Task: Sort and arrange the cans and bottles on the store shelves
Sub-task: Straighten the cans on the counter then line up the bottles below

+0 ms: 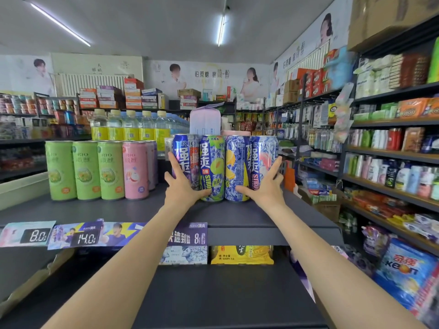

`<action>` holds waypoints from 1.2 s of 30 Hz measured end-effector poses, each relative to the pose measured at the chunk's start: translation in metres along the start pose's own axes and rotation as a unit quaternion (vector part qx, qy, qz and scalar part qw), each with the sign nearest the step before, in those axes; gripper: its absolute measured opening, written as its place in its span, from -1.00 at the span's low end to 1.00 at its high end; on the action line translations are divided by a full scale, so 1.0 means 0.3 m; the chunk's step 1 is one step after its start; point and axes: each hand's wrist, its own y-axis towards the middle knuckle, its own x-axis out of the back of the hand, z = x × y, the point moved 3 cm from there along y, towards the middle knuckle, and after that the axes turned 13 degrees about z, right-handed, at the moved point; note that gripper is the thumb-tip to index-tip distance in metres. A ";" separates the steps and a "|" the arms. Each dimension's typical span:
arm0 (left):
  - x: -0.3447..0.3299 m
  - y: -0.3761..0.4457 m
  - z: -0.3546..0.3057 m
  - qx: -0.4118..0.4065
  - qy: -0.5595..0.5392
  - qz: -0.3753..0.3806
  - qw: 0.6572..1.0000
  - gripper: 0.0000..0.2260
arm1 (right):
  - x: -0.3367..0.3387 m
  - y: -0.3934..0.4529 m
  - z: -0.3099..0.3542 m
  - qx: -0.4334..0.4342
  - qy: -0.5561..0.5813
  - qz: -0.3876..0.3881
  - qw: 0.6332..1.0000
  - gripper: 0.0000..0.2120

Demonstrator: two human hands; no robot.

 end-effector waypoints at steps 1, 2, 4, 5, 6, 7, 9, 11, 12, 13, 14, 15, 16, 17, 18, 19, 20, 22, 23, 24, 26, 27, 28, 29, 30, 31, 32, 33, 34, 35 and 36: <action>0.015 -0.005 -0.002 -0.005 -0.007 0.012 1.000 0.14 | 0.006 -0.002 -0.002 -0.002 0.000 0.004 1.000 0.24; 0.034 -0.013 -0.002 -0.014 -0.008 0.020 1.000 0.10 | 0.014 -0.003 -0.004 -0.006 0.000 0.011 1.000 0.23; 0.073 -0.045 0.001 -0.049 0.008 0.009 0.999 -0.04 | 0.038 -0.010 -0.001 -0.016 -0.003 0.025 1.000 0.19; 0.089 -0.070 0.007 -0.068 0.016 -0.006 0.998 -0.13 | 0.050 -0.020 0.005 -0.020 -0.015 0.028 0.999 0.16; 0.099 -0.099 0.018 -0.081 0.023 -0.021 0.996 -0.21 | 0.060 -0.035 0.014 -0.017 -0.034 0.024 0.999 0.11; 0.102 -0.131 0.032 -0.089 0.032 -0.033 0.995 -0.29 | 0.064 -0.058 0.027 -0.003 -0.048 0.015 0.999 0.07; 0.097 -0.194 0.055 -0.112 0.056 -0.059 0.990 -0.40 | 0.051 -0.122 0.064 0.050 -0.047 0.000 0.998 -0.01; 0.097 -0.246 0.064 -0.169 0.062 -0.105 0.978 -0.51 | 0.020 -0.198 0.103 0.096 -0.050 0.001 0.994 -0.09; 0.102 -0.271 0.062 -0.205 0.061 -0.134 0.968 -0.56 | 0.009 -0.240 0.120 0.116 -0.053 -0.004 0.992 -0.15; 0.106 -0.301 0.060 -0.242 0.060 -0.157 0.956 -0.61 | 0.000 -0.289 0.134 0.140 -0.055 -0.019 0.988 -0.23; 0.106 -0.336 0.062 -0.279 0.059 -0.170 0.943 -0.65 | -0.007 -0.343 0.142 0.169 -0.054 -0.042 0.983 -0.30; 0.096 -0.378 0.075 -0.316 0.062 -0.169 0.932 -0.67 | -0.016 -0.405 0.143 0.203 -0.049 -0.070 0.976 -0.36; 0.074 -0.423 0.104 -0.350 0.073 -0.158 0.920 -0.68 | -0.033 -0.473 0.134 0.238 -0.044 -0.096 0.965 -0.43; 0.040 -0.470 0.151 -0.378 0.092 -0.143 0.910 -0.70 | -0.060 -0.537 0.109 0.267 -0.043 -0.113 0.956 -0.49; -0.003 -0.508 0.213 -0.393 0.117 -0.124 0.904 -0.70 | -0.099 -0.594 0.068 0.282 -0.048 -0.116 0.951 -0.54; -0.052 -0.530 0.284 -0.386 0.141 -0.100 0.906 -0.69 | -0.147 -0.635 0.016 0.283 -0.059 -0.102 0.952 -0.58; -0.100 -0.533 0.357 -0.350 0.156 -0.076 0.920 -0.66 | -0.203 -0.654 -0.041 0.267 -0.073 -0.070 0.958 -0.58; -0.182 -0.493 0.471 -0.223 0.150 -0.025 0.963 -0.52 | -0.317 -0.634 -0.151 0.194 -0.077 0.012 0.978 -0.49; -0.216 -0.459 0.503 -0.154 0.138 0.006 0.978 -0.42 | -0.366 -0.595 -0.200 0.145 -0.061 0.038 0.987 -0.39; -0.251 -0.424 0.521 -0.092 0.131 0.041 0.986 -0.34 | -0.403 -0.543 -0.241 0.091 -0.038 0.041 0.994 -0.29; -0.337 -0.355 0.540 -0.016 0.128 0.086 0.988 -0.27 | -0.449 -0.430 -0.313 -0.013 0.015 0.006 1.000 -0.12; -0.381 -0.322 0.545 0.012 0.115 0.097 0.989 -0.26 | -0.462 -0.372 -0.351 -0.056 0.039 -0.019 0.998 -0.06; -0.422 -0.291 0.548 0.039 0.105 0.100 0.989 -0.25 | -0.473 -0.320 -0.389 -0.092 0.059 -0.038 0.993 -0.02; -0.458 -0.262 0.550 0.061 0.108 0.103 0.987 -0.25 | -0.485 -0.274 -0.424 -0.120 0.074 -0.050 0.989 0.02; -0.491 -0.234 0.549 0.075 0.124 0.109 0.983 -0.25 | -0.500 -0.231 -0.454 -0.137 0.083 -0.055 0.986 0.05; -0.519 -0.209 0.551 0.083 0.148 0.120 0.978 -0.25 | -0.520 -0.194 -0.477 -0.147 0.079 -0.056 0.984 0.08; -0.541 -0.190 0.555 0.089 0.167 0.130 0.973 -0.26 | -0.540 -0.166 -0.491 -0.157 0.065 -0.056 0.984 0.12; -0.559 -0.179 0.560 0.096 0.182 0.139 0.969 -0.25 | -0.559 -0.147 -0.498 -0.169 0.047 -0.056 0.983 0.16; -0.572 -0.172 0.565 0.100 0.196 0.143 0.965 -0.25 | -0.575 -0.135 -0.500 -0.181 0.031 -0.059 0.981 0.19; -0.582 -0.165 0.569 0.099 0.209 0.145 0.962 -0.25 | -0.588 -0.126 -0.499 -0.191 0.017 -0.067 0.979 0.20; -0.590 -0.162 0.573 0.098 0.219 0.147 0.960 -0.25 | -0.597 -0.120 -0.497 -0.199 0.007 -0.076 0.977 0.21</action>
